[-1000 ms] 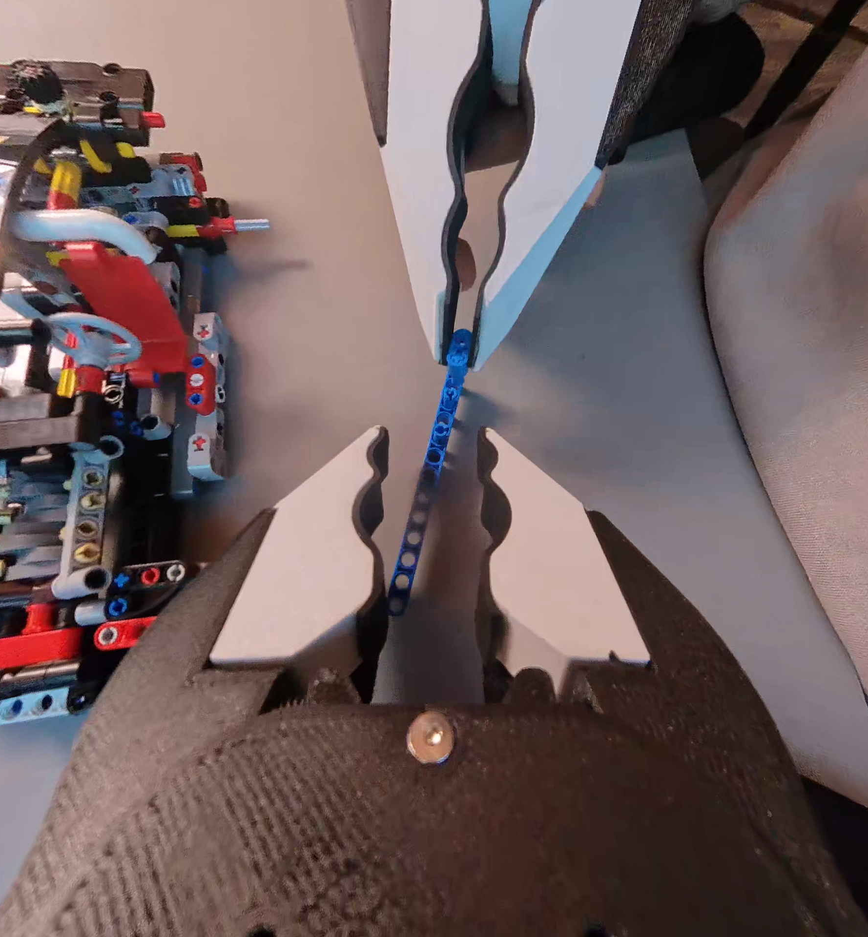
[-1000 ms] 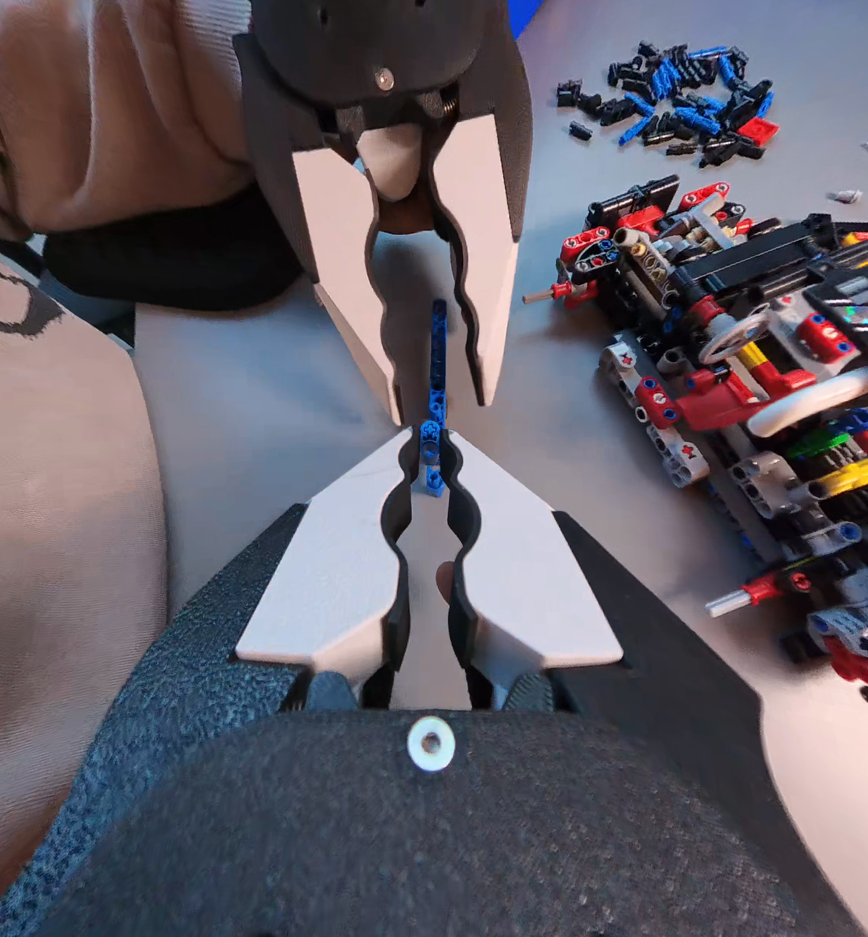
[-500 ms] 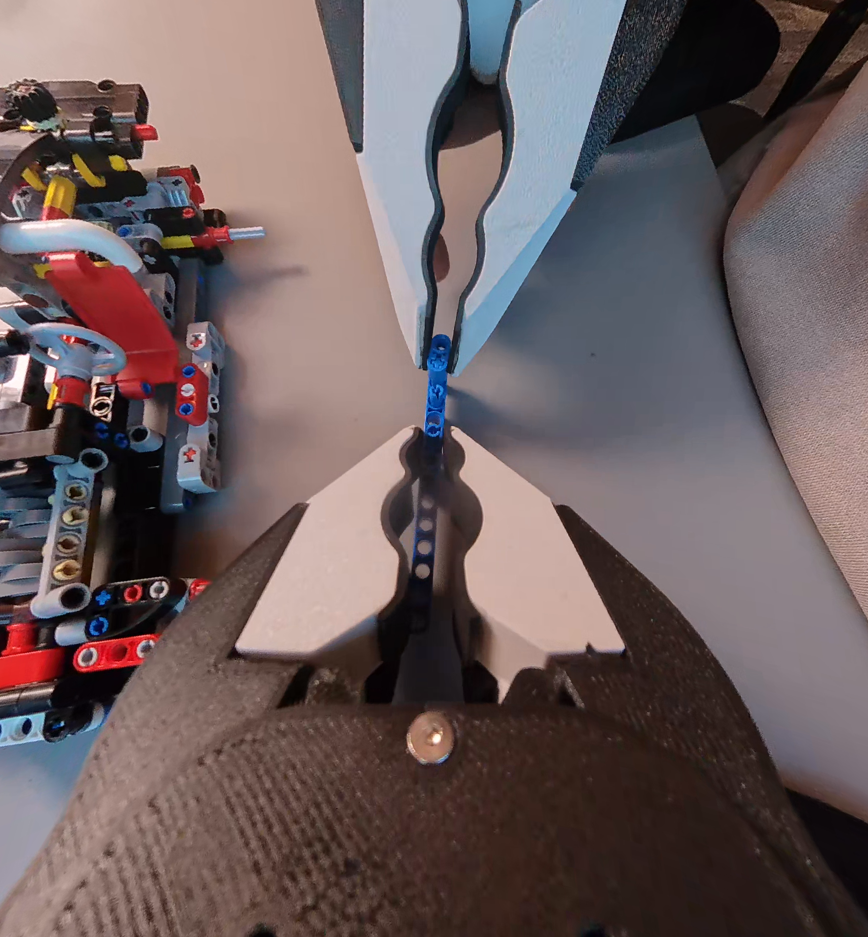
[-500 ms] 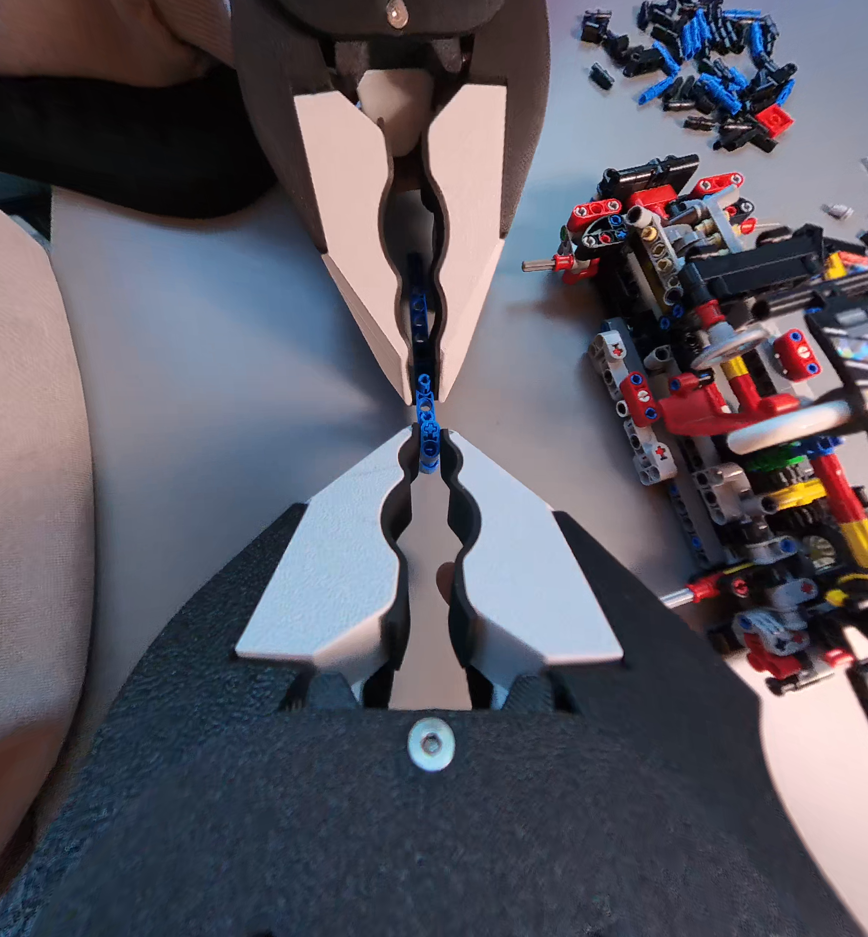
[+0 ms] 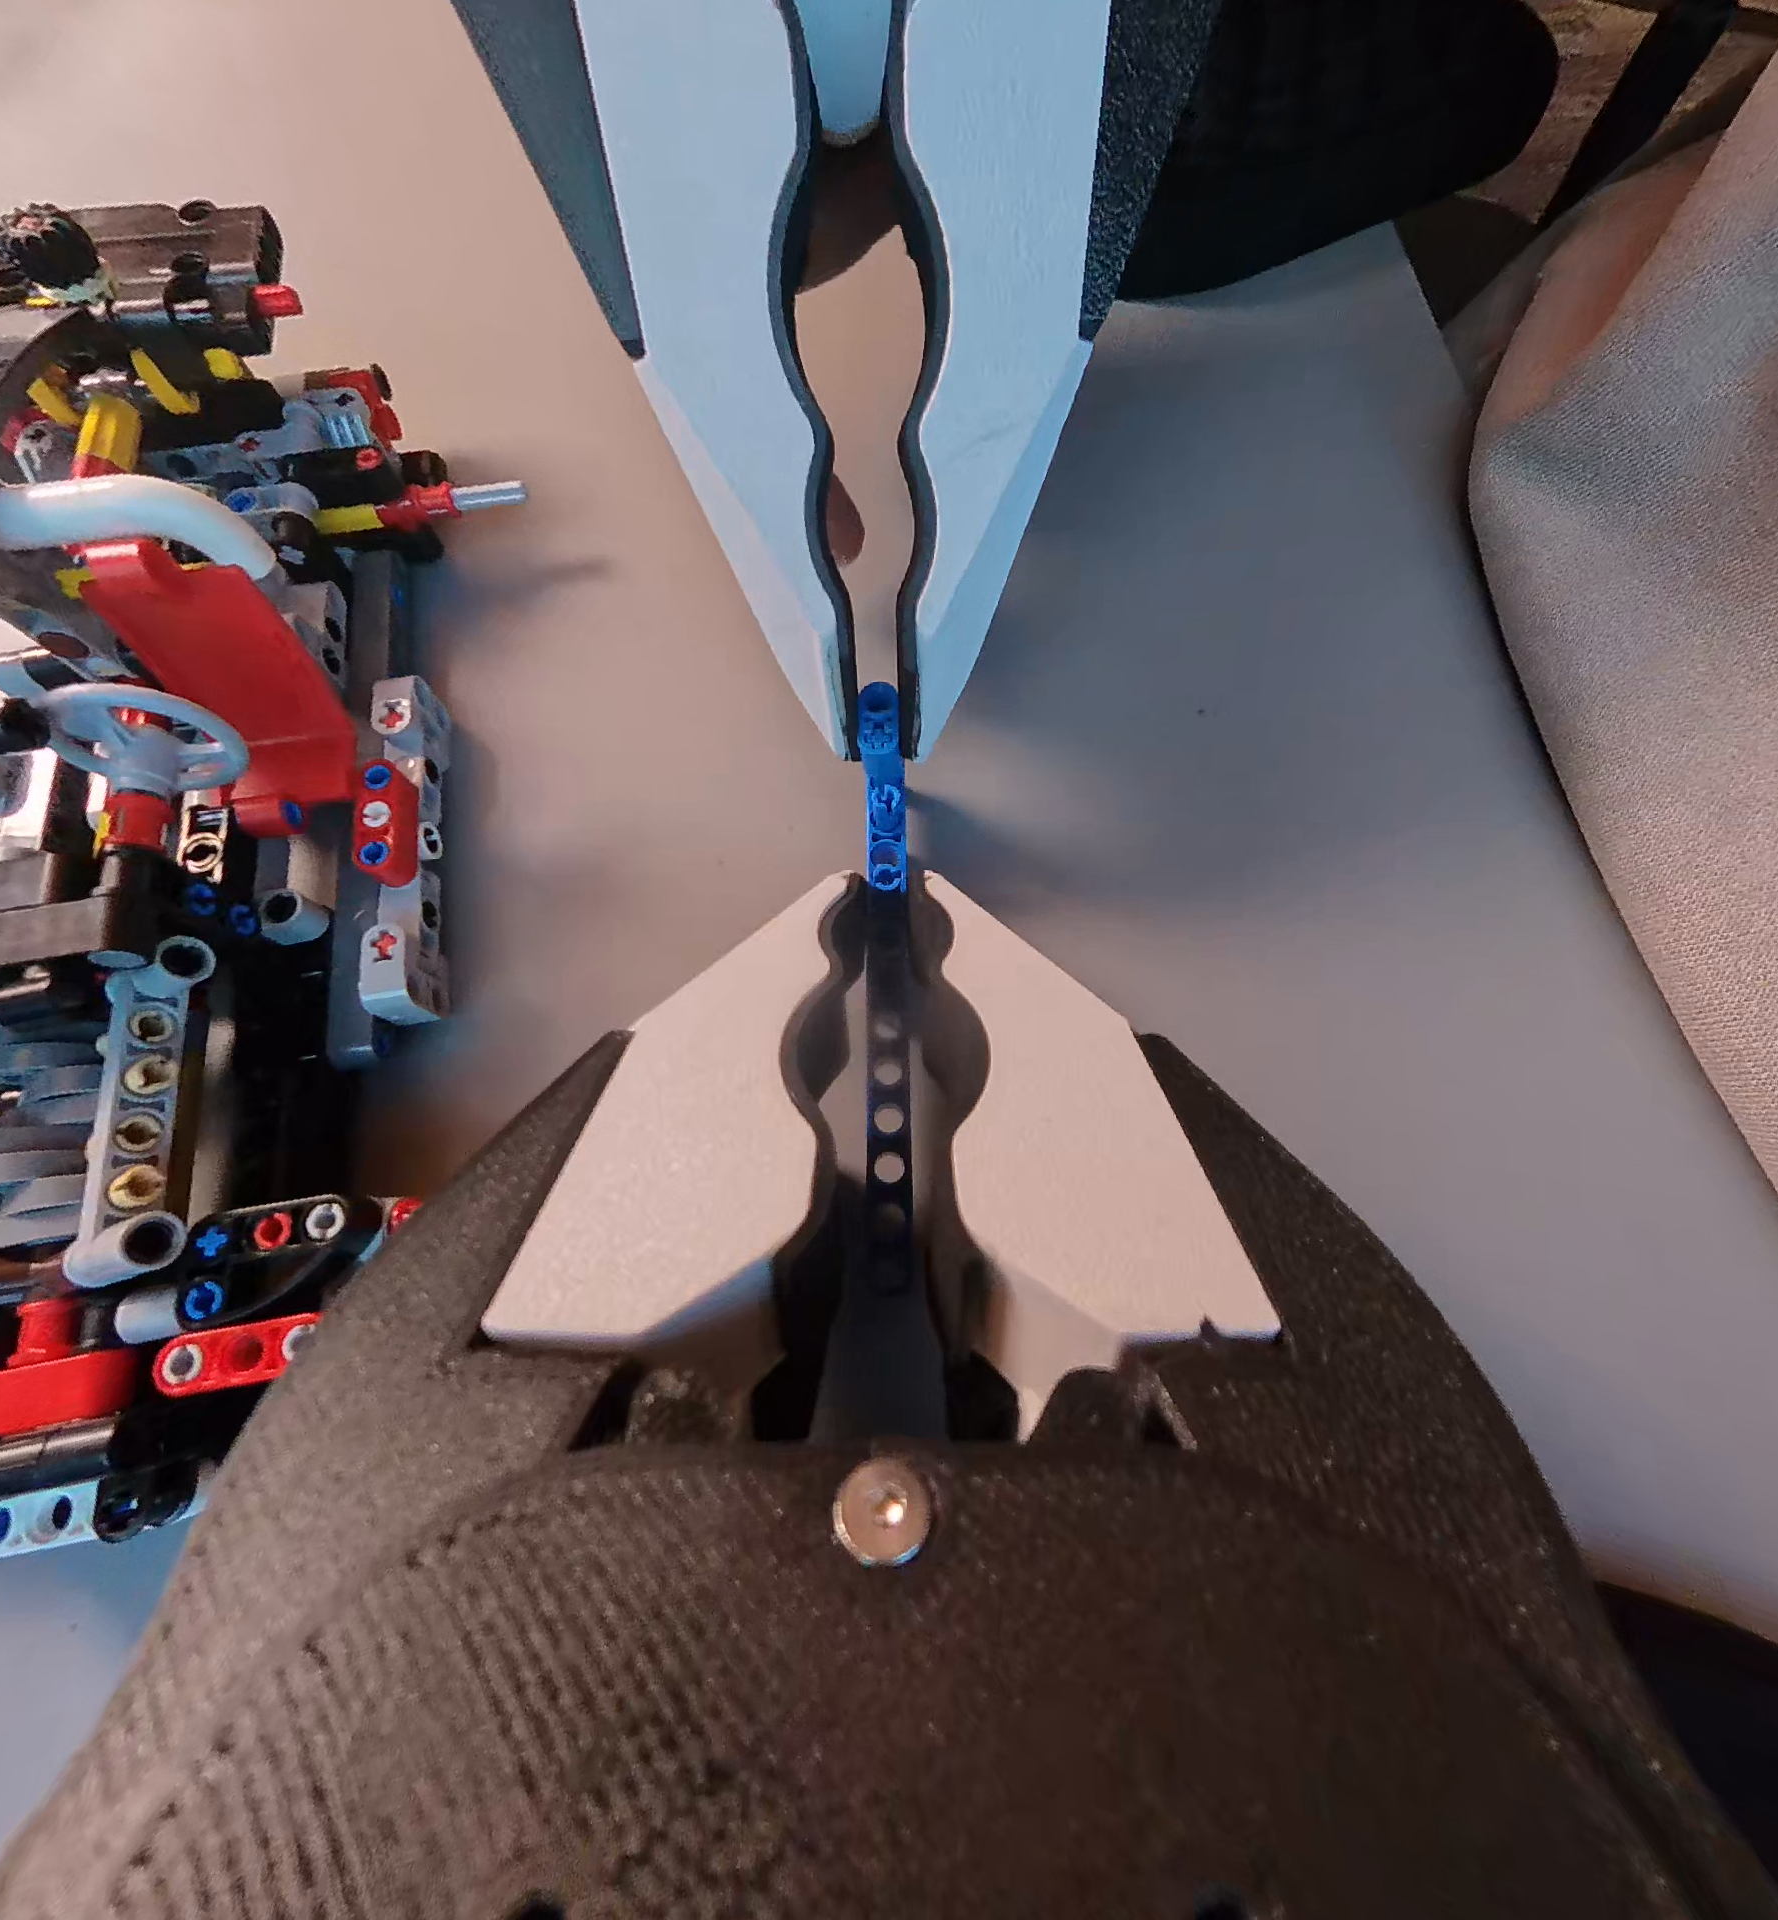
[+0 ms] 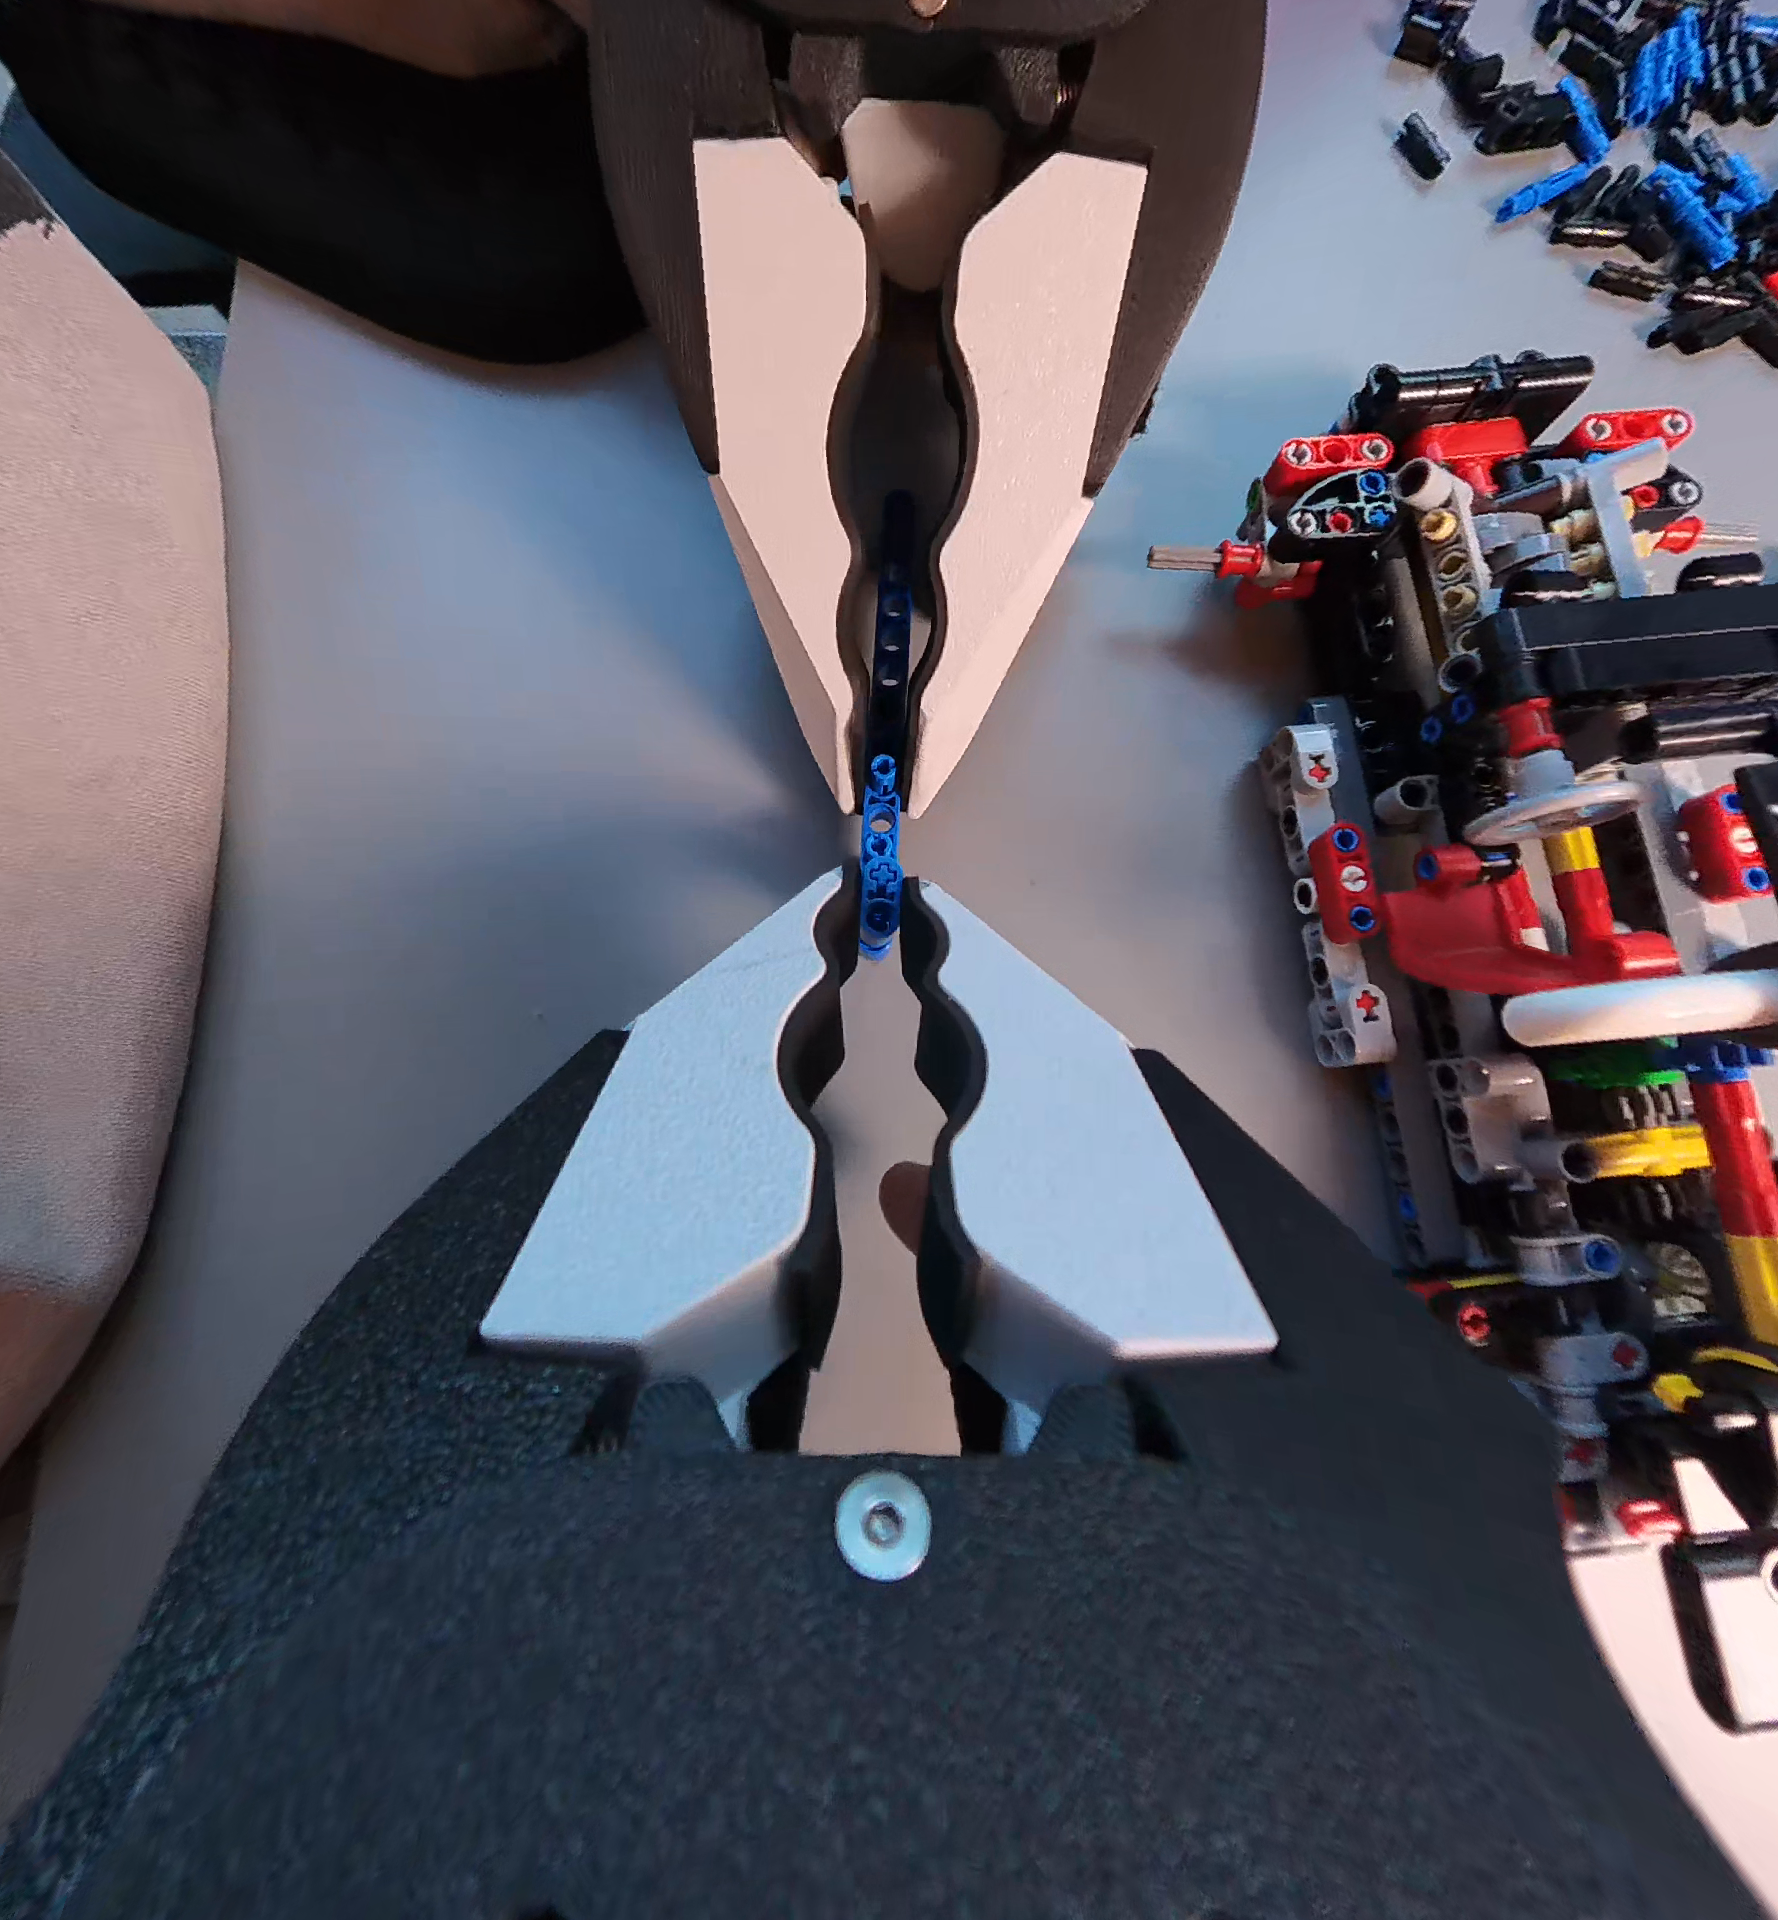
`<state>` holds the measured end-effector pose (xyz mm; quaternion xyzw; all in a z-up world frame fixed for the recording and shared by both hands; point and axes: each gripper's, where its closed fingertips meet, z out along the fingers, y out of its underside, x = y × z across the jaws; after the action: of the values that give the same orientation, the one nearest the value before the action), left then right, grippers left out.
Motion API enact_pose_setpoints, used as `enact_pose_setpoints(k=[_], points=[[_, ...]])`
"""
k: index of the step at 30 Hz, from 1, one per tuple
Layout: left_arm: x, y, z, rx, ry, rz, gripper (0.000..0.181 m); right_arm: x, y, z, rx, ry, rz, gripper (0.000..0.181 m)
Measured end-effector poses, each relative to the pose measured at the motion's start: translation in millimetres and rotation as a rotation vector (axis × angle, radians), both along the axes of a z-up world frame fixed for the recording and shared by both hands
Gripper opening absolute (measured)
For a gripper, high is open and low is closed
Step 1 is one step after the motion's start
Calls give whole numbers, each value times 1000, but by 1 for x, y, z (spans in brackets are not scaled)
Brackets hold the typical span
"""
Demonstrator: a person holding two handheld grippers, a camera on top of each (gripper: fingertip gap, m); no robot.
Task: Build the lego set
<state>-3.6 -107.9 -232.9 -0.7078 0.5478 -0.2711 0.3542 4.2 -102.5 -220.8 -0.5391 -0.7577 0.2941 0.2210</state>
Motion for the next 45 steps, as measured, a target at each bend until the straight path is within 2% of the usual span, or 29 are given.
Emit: enact_pose_setpoints(k=[4, 15, 32, 45], points=[[0, 0, 0, -4, -1, 2, 6, 0, 0, -1, -21, 8, 16, 6], [0, 0, 0, -35, -11, 26, 6, -1, -1, -1, 164, 87, 52, 6], [0, 1, -1, -12, -3, 24, 7, 1, -2, 1, 69, 282, 84, 6], [0, 2, -1, -13, -4, 27, 6, 0, 2, 1, -106, 208, 44, 6]])
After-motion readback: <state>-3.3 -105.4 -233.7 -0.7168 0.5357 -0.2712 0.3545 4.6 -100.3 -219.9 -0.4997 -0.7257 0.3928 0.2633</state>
